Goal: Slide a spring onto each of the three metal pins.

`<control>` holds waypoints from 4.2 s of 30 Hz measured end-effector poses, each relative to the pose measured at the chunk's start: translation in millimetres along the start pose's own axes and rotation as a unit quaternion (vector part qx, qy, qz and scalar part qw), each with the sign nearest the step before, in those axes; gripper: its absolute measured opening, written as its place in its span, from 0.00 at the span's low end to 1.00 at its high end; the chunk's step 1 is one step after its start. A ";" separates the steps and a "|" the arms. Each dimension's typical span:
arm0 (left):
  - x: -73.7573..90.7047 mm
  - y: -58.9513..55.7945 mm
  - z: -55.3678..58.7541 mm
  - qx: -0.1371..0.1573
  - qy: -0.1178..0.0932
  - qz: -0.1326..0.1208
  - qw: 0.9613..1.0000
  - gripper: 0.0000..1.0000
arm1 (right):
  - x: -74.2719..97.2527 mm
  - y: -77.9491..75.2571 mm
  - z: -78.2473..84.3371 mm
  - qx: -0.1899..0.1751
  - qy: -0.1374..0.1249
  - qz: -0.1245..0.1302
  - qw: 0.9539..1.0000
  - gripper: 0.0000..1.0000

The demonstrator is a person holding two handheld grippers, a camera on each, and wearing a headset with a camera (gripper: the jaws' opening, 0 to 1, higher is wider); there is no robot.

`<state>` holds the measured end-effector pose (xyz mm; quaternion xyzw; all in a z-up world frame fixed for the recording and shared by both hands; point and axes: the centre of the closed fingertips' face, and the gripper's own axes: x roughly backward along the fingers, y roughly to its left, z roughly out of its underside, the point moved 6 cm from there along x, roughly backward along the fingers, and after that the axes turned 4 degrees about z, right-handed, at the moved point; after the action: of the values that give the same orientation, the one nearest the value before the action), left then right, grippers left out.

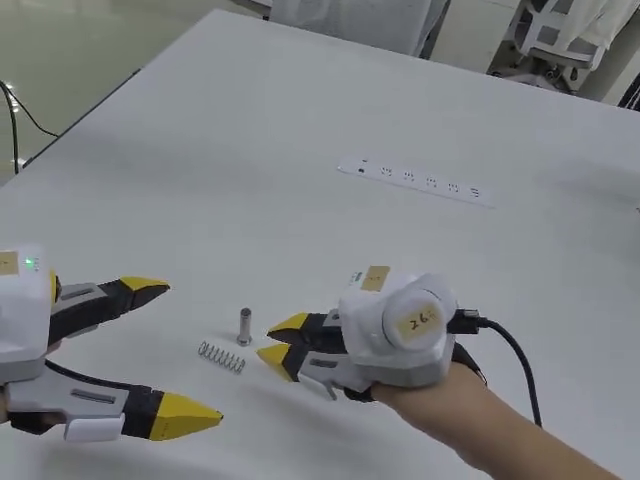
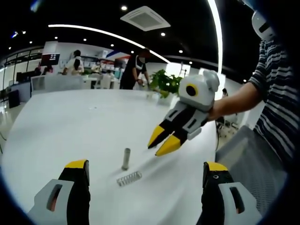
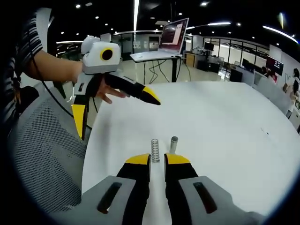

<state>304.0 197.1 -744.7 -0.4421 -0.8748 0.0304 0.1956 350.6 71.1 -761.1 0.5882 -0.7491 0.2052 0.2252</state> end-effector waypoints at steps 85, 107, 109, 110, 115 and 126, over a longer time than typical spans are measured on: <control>-27.3 -33.0 6.5 0.022 0.034 0.072 0.997 0.81 | 49.8 -8.5 29.3 0.058 0.044 -0.002 0.997 0.07; -74.1 -53.3 -5.7 -0.004 0.037 0.137 0.990 0.58 | 91.4 -4.7 44.7 0.122 0.046 -0.027 0.991 0.07; -77.0 -53.7 -6.6 -0.005 0.039 0.145 0.989 0.54 | 93.5 -3.1 44.5 0.129 0.045 -0.030 0.990 0.07; -78.5 -54.3 -8.0 -0.009 0.038 0.149 0.988 0.52 | 94.9 -2.2 44.1 0.134 0.043 -0.032 0.990 0.07; -86.4 -54.0 -12.2 -0.016 0.030 0.153 0.988 0.45 | 95.9 1.1 43.9 0.138 0.040 -0.032 0.989 0.07; -97.1 -63.2 -11.0 -0.025 0.030 0.179 0.983 0.28 | 96.9 6.2 42.3 0.136 0.033 -0.035 0.990 0.07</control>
<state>311.6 81.1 -751.0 -0.5971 -0.7757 0.0292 0.2023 320.4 -28.2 -739.7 0.6319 -0.6855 0.3165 0.1751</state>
